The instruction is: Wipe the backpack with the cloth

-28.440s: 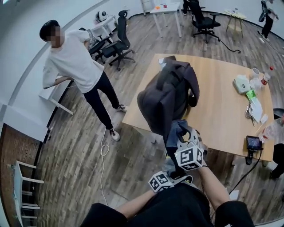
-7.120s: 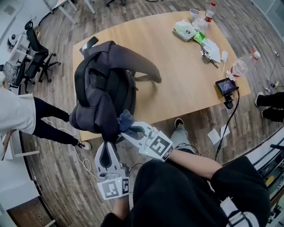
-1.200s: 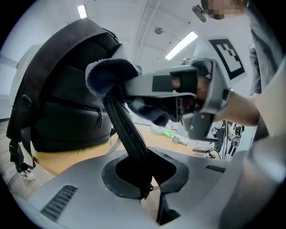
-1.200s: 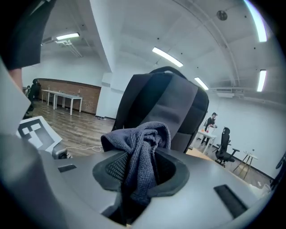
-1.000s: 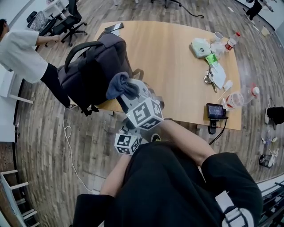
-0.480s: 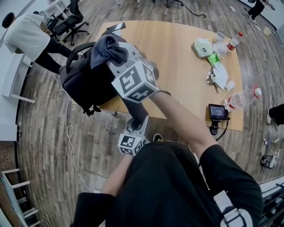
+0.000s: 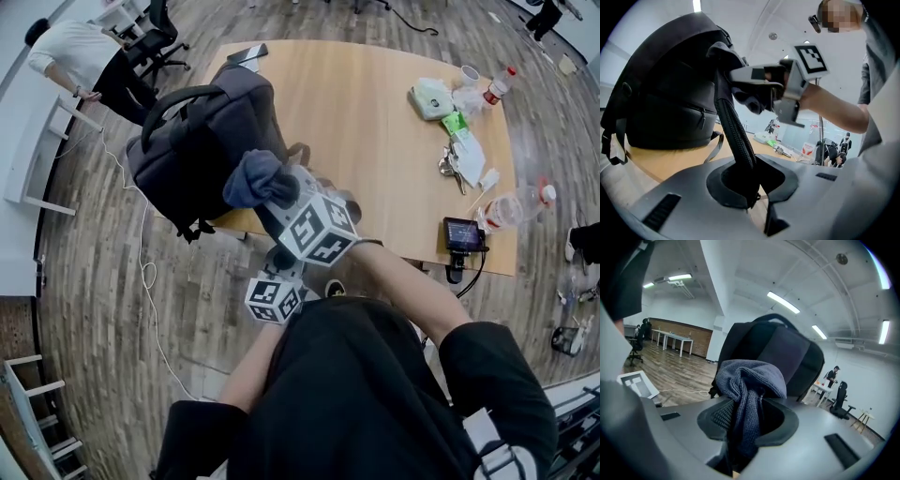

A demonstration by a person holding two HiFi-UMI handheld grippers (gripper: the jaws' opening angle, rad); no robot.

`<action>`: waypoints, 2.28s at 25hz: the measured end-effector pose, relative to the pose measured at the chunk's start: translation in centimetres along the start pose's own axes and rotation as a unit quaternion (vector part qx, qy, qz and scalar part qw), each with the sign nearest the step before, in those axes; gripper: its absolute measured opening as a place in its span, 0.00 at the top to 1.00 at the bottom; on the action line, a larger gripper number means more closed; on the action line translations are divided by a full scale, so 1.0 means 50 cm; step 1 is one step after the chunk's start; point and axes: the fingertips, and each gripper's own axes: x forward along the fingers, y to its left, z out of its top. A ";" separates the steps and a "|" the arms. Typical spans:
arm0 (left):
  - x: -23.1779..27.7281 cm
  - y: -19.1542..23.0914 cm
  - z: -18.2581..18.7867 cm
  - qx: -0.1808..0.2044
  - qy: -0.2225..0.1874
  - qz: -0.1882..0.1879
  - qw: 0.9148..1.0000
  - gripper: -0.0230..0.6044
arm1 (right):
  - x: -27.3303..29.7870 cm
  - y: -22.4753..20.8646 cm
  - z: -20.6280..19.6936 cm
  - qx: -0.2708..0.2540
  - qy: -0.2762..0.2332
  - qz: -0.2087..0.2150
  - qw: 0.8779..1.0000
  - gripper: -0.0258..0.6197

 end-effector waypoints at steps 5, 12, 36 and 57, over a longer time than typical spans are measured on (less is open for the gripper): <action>-0.004 0.029 -0.007 -0.018 0.012 0.013 1.000 0.87 | -0.018 0.140 -0.135 0.027 0.075 0.081 0.993 0.78; -0.020 0.043 -0.017 0.032 0.036 0.020 0.999 0.87 | -0.072 0.214 -0.205 0.127 0.129 0.148 0.972 0.78; -0.005 -0.047 -0.005 0.049 0.008 -0.035 0.998 0.87 | -0.014 -0.205 0.212 -0.043 -0.062 -0.118 0.990 0.78; -0.016 0.036 -0.015 -0.004 0.027 0.034 0.999 0.87 | -0.061 0.213 -0.192 0.107 0.128 0.128 0.978 0.78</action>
